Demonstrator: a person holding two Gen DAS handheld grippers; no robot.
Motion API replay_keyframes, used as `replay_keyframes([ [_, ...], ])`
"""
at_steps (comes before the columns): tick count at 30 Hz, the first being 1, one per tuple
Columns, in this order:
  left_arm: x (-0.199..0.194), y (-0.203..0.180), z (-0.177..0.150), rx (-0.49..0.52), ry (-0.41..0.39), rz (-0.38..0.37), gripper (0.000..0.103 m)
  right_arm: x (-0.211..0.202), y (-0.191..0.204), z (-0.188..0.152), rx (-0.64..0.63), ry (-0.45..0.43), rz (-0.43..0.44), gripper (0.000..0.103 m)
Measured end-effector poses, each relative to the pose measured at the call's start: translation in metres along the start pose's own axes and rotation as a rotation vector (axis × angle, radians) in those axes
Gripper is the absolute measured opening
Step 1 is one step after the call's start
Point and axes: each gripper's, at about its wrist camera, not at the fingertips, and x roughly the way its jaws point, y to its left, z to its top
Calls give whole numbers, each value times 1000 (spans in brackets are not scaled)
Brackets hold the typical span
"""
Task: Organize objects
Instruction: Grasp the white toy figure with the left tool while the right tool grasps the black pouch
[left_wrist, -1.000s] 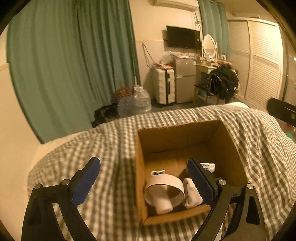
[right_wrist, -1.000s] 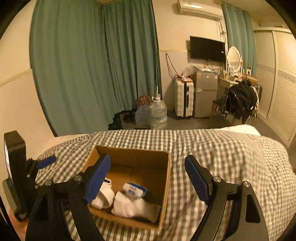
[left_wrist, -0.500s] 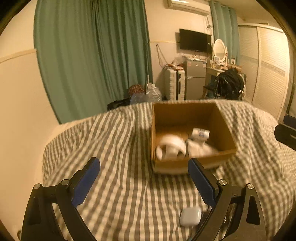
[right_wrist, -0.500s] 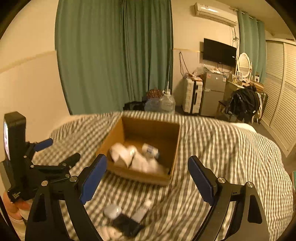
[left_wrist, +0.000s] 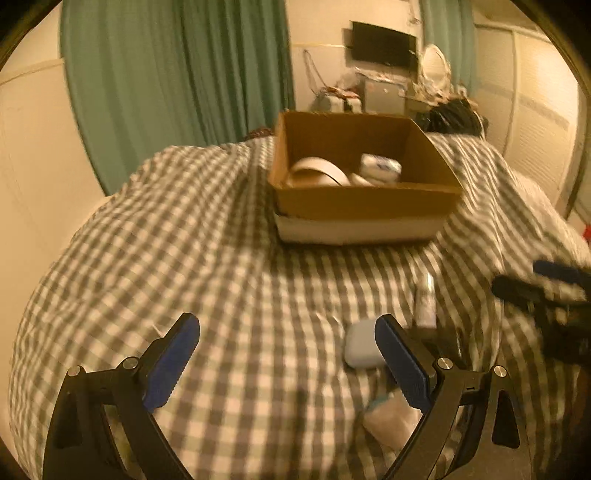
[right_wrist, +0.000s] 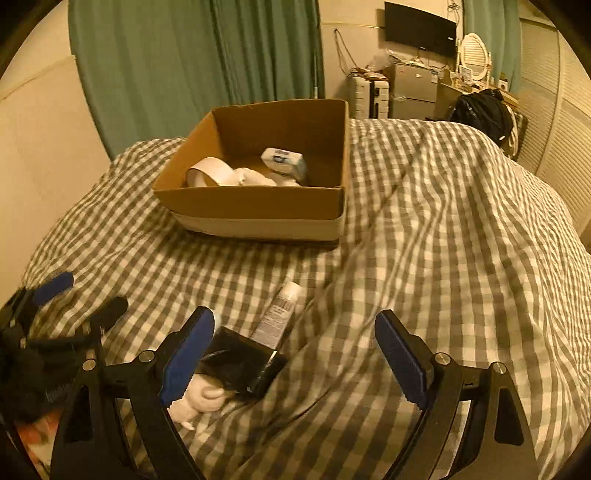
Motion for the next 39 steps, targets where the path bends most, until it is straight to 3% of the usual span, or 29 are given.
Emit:
replay_keyframes([
  [3,2,-16,-13,53,22,-13,98,2,1,-1,-12,0,-27,89],
  [11,10,-49,-39,137,109,-183,96,7,-7,-6,16,23,-37,89],
  [14,20,-59,-45,163,154,-214,87,7,-12,-7,40,29,-23,89],
  [16,29,-60,-48,158,189,-233,70,7,-16,-8,62,33,-15,89],
  [18,34,-59,-49,139,217,-292,60,8,-19,-10,79,35,-11,89],
  [23,23,-59,-49,151,192,-280,60,9,-23,-11,97,38,-7,89],
  [29,-12,-37,-37,114,105,-243,59,9,-21,-11,86,29,-1,89],
  [35,-16,-8,-20,83,27,-54,59,18,3,-10,-1,48,76,89],
  [39,-9,8,-18,44,36,-21,59,35,19,-14,-64,89,102,89],
])
